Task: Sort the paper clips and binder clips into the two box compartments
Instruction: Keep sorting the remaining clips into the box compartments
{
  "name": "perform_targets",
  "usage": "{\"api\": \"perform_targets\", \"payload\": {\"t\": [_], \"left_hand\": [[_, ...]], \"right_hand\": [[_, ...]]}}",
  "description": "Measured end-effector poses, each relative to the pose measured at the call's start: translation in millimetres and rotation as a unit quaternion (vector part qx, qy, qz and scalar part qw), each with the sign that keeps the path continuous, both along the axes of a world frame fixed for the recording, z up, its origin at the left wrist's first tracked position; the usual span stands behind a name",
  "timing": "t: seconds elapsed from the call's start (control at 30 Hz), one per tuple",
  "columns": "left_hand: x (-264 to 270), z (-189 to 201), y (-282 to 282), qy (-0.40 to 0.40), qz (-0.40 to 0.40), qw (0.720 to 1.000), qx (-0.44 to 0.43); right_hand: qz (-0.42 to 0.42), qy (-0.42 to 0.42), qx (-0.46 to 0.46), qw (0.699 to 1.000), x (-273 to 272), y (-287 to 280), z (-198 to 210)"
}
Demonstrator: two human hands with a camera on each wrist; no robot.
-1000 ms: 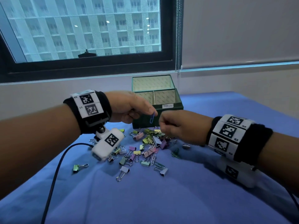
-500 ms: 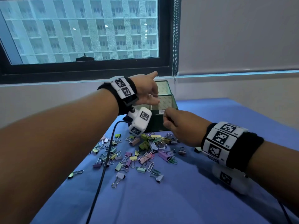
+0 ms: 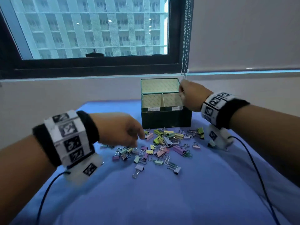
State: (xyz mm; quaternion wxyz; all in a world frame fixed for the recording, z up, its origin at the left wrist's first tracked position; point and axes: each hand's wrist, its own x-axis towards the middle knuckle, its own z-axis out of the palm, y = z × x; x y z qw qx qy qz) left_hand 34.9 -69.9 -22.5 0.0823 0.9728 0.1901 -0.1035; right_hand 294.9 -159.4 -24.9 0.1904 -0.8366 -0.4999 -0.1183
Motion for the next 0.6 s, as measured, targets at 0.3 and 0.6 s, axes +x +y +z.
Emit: {"api": "perform_targets", "payload": {"t": [0.3, 0.6], "left_hand": [[4, -41, -5, -0.047, -0.106, 0.993, 0.002], [26, -45, -8, -0.064, -0.100, 0.992, 0.052]], "right_hand": [[0.065, -0.114, -0.102, 0.986, -47, -9, -7], [0.126, -0.004, -0.241, 0.962, -78, -37, -42]]}}
